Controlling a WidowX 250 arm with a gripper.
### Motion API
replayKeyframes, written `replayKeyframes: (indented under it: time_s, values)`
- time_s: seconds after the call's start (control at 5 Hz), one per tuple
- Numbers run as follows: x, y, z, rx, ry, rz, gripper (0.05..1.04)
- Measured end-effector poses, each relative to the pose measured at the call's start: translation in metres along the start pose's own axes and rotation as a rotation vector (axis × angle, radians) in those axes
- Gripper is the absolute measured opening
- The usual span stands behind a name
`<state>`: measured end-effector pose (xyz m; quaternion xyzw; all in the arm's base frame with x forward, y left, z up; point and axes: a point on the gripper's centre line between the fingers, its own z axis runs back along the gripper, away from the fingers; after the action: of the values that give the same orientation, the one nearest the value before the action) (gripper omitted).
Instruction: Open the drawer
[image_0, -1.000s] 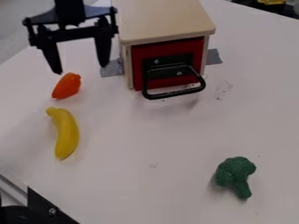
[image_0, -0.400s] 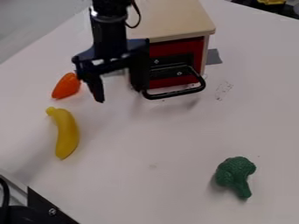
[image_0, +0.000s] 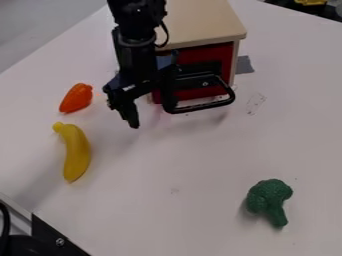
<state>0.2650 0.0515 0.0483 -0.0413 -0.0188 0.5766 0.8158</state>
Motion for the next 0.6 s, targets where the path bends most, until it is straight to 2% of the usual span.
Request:
replayKeyframes:
  time_s: [0.4,0.6]
  values:
    - [0.0114,0.0061,-0.014,-0.007,0.038,0.149,0.998]
    - [0.0039,0.0054,-0.0094,-0.022,0.045,0.162,0.998]
